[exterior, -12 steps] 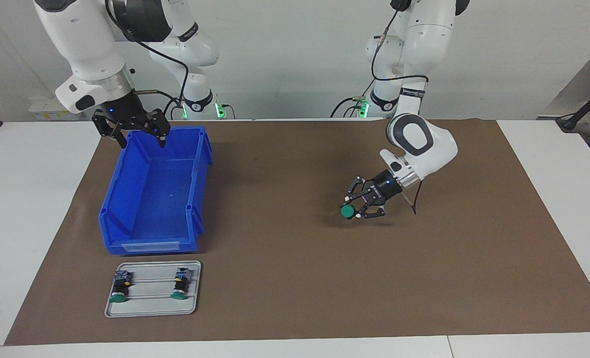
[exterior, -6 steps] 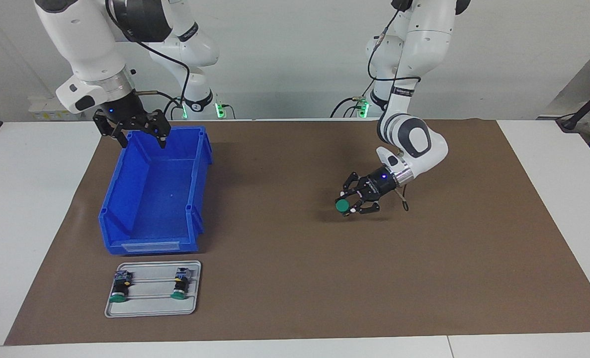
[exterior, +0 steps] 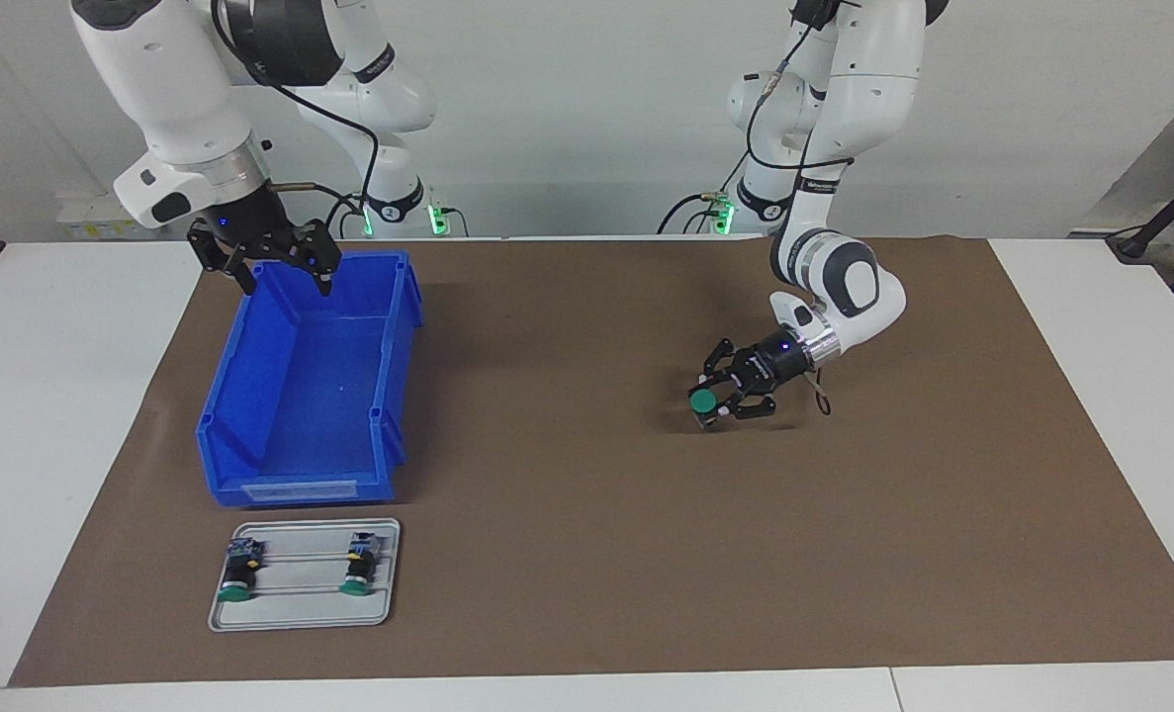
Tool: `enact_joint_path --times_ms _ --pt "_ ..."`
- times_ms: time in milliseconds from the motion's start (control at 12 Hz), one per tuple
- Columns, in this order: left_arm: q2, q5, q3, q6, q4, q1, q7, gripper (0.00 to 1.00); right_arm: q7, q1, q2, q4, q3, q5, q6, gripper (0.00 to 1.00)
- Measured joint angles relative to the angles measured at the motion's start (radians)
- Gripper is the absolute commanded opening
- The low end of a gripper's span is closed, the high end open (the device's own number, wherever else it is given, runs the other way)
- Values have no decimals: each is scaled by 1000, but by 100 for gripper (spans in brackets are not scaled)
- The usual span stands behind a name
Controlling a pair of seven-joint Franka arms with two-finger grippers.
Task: Place and press button with both arms
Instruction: 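Set the part upright on the table and open the left gripper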
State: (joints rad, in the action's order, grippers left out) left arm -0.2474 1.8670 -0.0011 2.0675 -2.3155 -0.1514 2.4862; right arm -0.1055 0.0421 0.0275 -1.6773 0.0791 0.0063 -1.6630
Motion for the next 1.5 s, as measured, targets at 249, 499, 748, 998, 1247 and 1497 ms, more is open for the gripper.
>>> enact_joint_path --times_ms 249,499,748,998,1247,1497 --pt "0 4 2 -9 -33 20 38 0 -2 0 1 -5 0 0 0 99" --pt "1 4 2 -11 -37 29 40 86 -3 0 2 -9 0 0 0 99" --pt "2 4 2 -17 -36 30 41 87 -4 0 5 -11 0 0 0 99" --pt "2 -14 5 -15 -41 33 41 87 -4 0 6 -13 0 0 0 99" --pt "2 -50 7 -15 -44 58 39 87 -4 0 6 -13 0 0 0 99" --pt "2 -194 8 -15 -23 111 -10 87 -4 0 6 -14 0 0 0 99"
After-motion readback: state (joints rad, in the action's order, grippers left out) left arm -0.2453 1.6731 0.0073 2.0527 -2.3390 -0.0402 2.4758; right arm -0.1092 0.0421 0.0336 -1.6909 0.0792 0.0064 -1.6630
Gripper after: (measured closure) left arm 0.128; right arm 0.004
